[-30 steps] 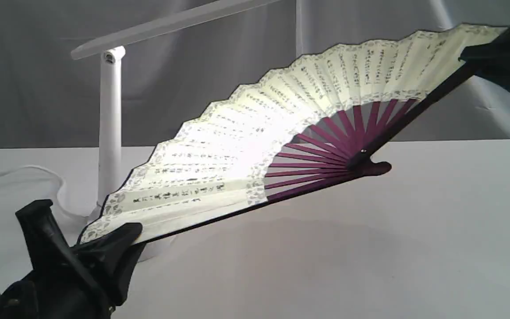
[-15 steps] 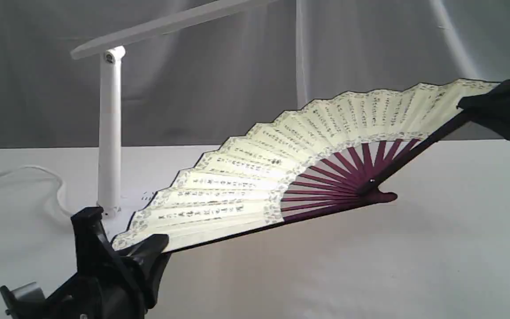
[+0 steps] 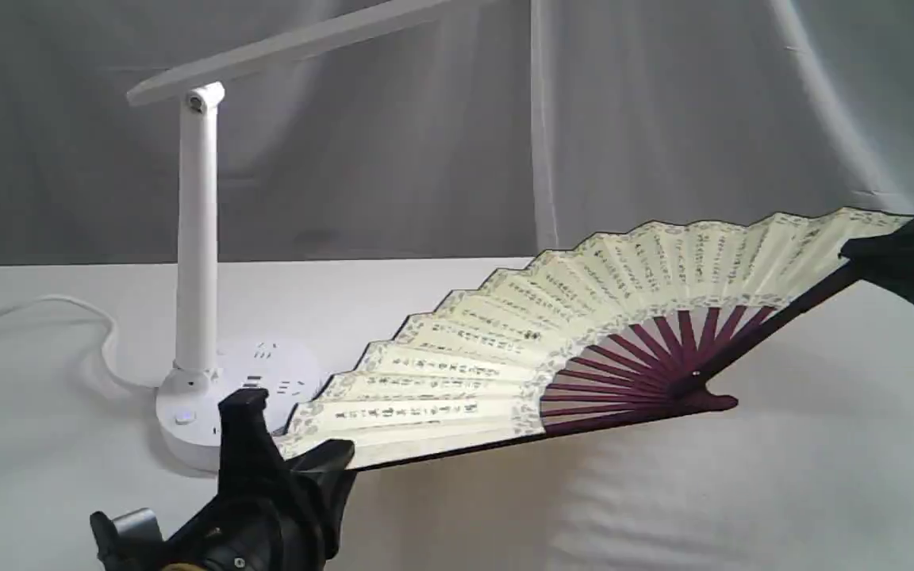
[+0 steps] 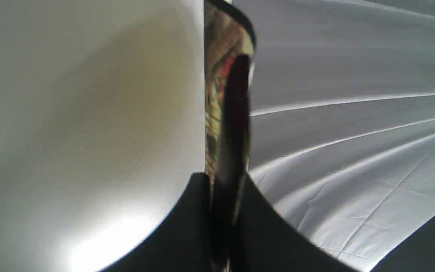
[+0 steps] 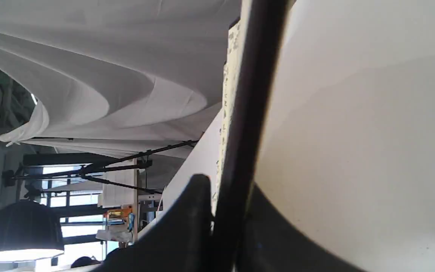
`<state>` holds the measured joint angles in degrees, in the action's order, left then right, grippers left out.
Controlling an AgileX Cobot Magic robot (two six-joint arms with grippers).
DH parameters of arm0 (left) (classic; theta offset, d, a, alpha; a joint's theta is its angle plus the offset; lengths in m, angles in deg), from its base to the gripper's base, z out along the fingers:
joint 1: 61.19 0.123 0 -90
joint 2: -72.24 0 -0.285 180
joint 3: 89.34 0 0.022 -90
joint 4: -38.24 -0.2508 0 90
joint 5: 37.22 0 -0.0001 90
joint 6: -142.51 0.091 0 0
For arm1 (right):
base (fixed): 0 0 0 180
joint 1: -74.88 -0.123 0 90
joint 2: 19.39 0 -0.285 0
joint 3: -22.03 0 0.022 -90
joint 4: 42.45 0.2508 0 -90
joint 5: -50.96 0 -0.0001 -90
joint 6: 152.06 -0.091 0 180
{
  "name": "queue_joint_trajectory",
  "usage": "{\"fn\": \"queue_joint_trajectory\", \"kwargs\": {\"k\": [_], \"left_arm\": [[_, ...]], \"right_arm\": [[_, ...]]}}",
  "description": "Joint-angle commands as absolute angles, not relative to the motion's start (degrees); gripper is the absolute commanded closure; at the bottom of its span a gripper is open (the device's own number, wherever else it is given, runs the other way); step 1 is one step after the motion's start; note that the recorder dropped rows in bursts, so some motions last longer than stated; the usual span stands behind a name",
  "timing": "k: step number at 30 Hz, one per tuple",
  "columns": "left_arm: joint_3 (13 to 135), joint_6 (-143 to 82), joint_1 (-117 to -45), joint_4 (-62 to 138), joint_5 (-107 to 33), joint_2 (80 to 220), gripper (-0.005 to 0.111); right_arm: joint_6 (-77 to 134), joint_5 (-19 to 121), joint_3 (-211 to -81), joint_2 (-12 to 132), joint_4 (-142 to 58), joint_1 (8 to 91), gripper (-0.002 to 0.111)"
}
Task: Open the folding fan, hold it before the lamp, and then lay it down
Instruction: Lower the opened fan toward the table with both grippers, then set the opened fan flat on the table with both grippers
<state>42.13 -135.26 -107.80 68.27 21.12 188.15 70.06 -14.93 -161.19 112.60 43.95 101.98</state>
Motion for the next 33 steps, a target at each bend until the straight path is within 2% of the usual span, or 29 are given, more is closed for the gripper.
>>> {"fn": "queue_joint_trajectory", "kwargs": {"k": [1,30,33], "left_arm": [[43.85,-136.36,-107.44,69.77,22.87,190.24,0.107],[46.17,-134.99,-107.20,72.35,20.94,193.15,0.107],[47.62,-133.55,-107.09,71.83,20.86,194.38,0.107]], "right_arm": [[72.74,-14.06,-161.17,114.06,42.19,102.31,0.108],[80.03,-10.04,-161.28,125.16,50.04,102.21,0.108],[80.31,-10.04,-161.28,125.93,51.40,102.21,0.104]]}}
